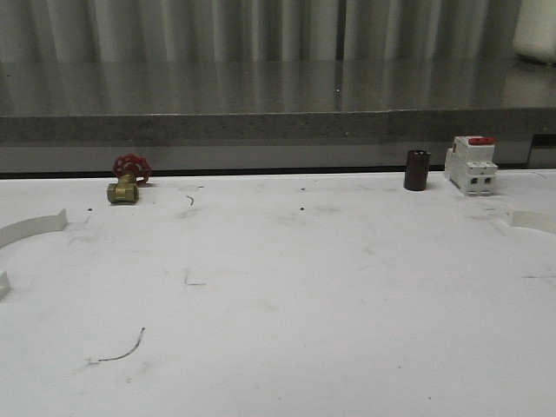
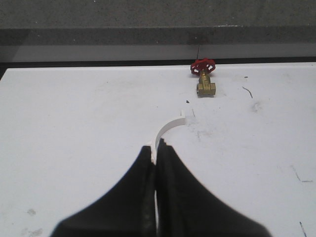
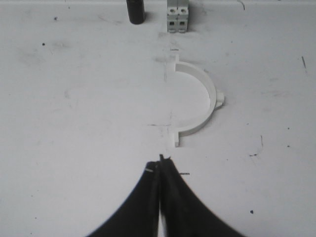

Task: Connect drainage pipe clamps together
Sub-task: 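Lower the left gripper onto the white clamp half and close on its end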

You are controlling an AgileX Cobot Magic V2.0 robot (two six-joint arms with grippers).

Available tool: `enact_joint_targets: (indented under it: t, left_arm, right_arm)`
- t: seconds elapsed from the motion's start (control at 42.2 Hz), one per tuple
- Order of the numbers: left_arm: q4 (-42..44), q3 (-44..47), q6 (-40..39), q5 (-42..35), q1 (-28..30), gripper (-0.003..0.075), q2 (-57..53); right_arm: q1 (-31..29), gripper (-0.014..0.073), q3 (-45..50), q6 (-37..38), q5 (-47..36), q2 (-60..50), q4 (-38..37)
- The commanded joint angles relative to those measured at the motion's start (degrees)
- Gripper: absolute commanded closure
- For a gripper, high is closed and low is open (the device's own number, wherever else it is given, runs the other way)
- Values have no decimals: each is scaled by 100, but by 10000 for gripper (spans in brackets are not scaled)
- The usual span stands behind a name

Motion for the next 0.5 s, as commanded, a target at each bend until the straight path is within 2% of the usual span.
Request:
enact_joint_targets:
  t: [0.0,0.024,0.095,0.166,0.213,0.284,0.474]
  left_arm:
    - [-14,-161,-17,-411,-38,648,167]
    - [-14,-161,-17,-411,-38,626,203]
    - [65,-172,-17,-411,-38,479,307]
    - [65,-196,-17,-411,-38,350,420]
    - [65,-243,-17,-350,-38,292,529]
    - [65,-404,-17,-154,-38,266,744]
    - [468,-1106,-17,386,-38,270,1660]
  right_arm:
    - [-31,463,-185,-36,-242,182,-32]
    - [-31,421,-185,-36,-248,213,-32]
    - [-31,259,-185,-36,-277,300,-32]
    - [-31,148,-185,-36,-308,336,-32]
    - [-31,113,-185,-36,-308,353,-32]
    - [-31,104,-185,-36,-308,353,-32]
    - [-31,106,-185,-36,-308,353,-32]
